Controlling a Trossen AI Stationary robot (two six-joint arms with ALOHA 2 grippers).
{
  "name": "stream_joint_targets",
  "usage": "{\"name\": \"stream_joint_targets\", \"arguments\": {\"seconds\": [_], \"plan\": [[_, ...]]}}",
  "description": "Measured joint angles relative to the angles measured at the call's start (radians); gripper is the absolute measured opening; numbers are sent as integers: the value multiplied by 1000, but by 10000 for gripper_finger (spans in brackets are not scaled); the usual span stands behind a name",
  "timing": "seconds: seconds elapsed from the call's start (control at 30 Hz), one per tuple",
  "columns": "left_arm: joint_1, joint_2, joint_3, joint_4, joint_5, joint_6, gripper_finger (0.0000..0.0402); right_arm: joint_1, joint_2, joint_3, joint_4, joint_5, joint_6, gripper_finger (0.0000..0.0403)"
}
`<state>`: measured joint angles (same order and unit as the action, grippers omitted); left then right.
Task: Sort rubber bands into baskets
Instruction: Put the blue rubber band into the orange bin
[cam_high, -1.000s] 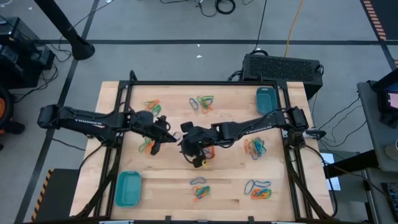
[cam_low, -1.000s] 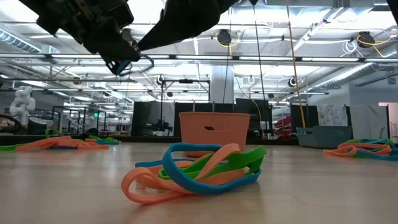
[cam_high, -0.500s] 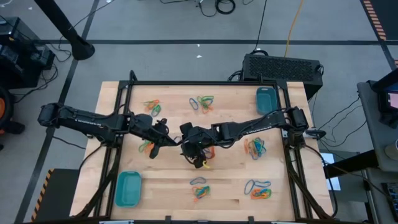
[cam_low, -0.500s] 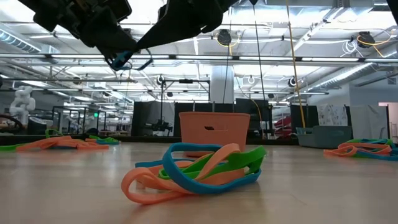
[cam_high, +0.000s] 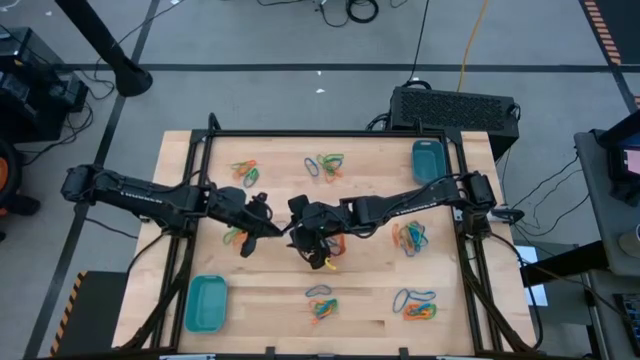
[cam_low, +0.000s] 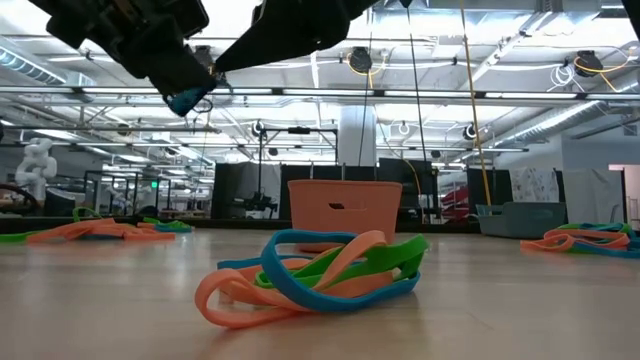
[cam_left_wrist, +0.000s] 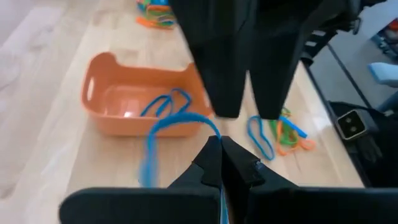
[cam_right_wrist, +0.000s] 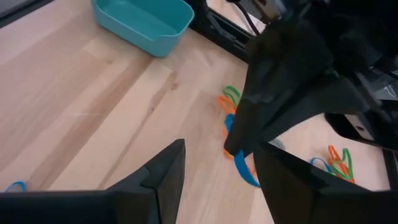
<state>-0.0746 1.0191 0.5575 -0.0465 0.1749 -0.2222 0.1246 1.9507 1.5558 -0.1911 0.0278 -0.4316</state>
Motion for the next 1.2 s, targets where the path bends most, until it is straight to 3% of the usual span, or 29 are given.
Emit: {"name": "stream_joint_targets", "arguments": {"seconds": [0.43,0.57,0.73,0.8,1.2], "plan": [[-29,0,0,39,5,22,0,-21,0,0,-4,4,9,169],[-29,0,0,41,5,23,3,-21,0,0,-17,3,20,120],[-29,0,0,62,0,22,23,-21,0,0,-43,3,19,25],[-29,0,0,73,-3,22,33,-21,0,0,-47,3,17,8],[-29,0,0,-30,-58,9,108,-25,0,0,-201,53,94,1]]}}
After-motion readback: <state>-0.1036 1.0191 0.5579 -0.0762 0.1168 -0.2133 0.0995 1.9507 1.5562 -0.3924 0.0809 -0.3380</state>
